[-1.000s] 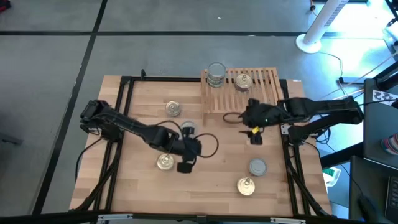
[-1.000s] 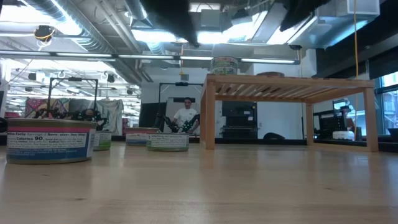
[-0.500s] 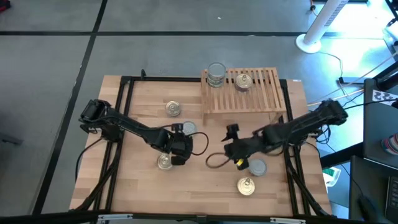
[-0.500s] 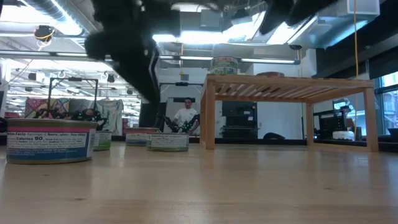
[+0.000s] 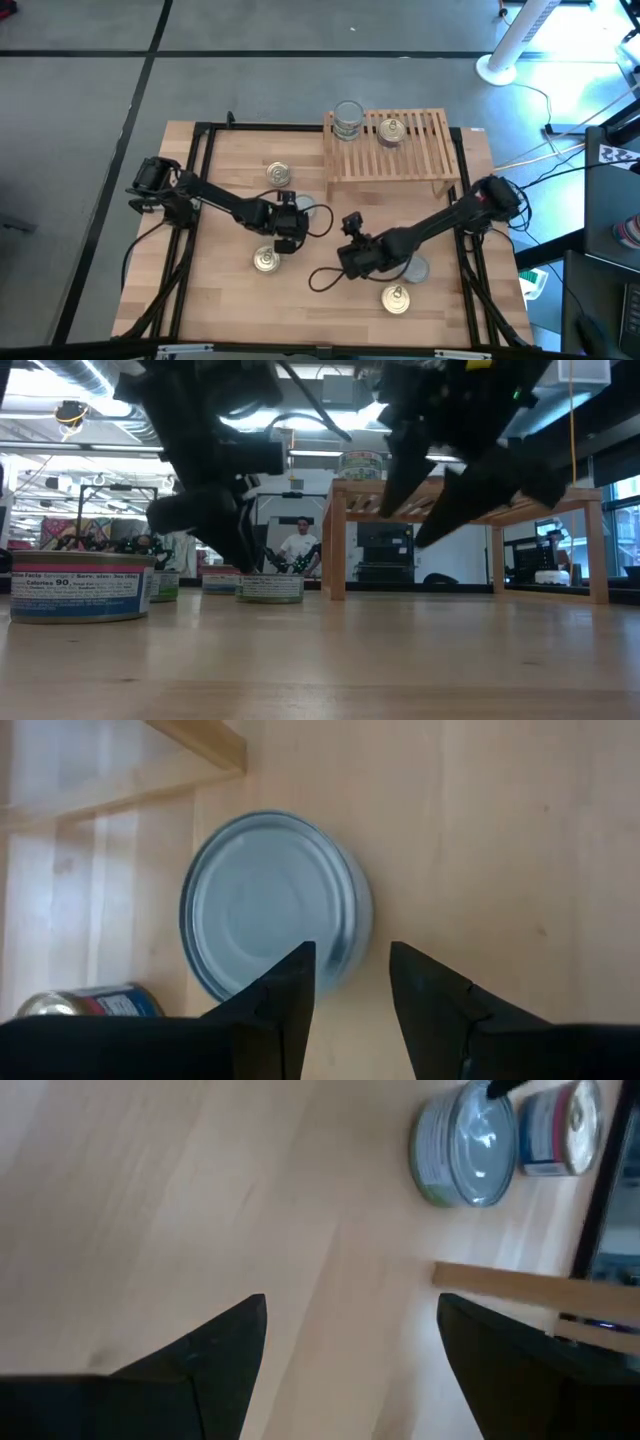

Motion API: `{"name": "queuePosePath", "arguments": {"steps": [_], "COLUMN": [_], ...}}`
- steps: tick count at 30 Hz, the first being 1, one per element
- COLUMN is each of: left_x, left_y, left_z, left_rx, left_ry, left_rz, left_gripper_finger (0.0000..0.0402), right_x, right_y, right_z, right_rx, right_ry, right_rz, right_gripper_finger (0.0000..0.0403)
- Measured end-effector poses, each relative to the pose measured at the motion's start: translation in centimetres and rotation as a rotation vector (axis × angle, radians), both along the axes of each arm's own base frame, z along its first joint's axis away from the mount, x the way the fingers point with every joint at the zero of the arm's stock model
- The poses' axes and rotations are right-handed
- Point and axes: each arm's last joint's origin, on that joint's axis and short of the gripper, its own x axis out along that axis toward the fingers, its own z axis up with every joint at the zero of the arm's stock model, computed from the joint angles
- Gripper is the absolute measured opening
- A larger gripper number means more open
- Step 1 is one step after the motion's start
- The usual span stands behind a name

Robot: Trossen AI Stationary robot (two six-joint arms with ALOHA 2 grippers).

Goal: Stack canned seafood by type on shelf
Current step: Put the green tuna can on the shelf

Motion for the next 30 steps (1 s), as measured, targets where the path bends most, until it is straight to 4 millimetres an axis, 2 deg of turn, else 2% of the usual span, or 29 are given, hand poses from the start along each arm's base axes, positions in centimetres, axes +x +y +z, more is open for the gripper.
{"name": "queuePosePath", "arguments": {"steps": [6,25,30], "left_x": [-0.1,0.0,0.0], "left_y": [0.5,0.5,0.5], "left_z": [-0.8,-1.5,-1.5], "left_rx": [0.017,0.034,0.046], "left_ry": [0.001,0.039,0.05], "left_rz": [-0.025,-0.051,-0.071], "left_gripper_finger": [0.0127,0.0126,0.0093], "right_x": [1.2,2.8,2.8], "right_y": [0.5,1.2,1.2], "right_z": [-1.4,-0.7,-0.7], "right_rx": [-0.03,-0.016,-0.012], "right_ry": [-0.029,-0.161,-0.161], "right_rz": [0.053,0.156,0.158], "right_gripper_finger": [0.0294,0.0294,0.0294]}}
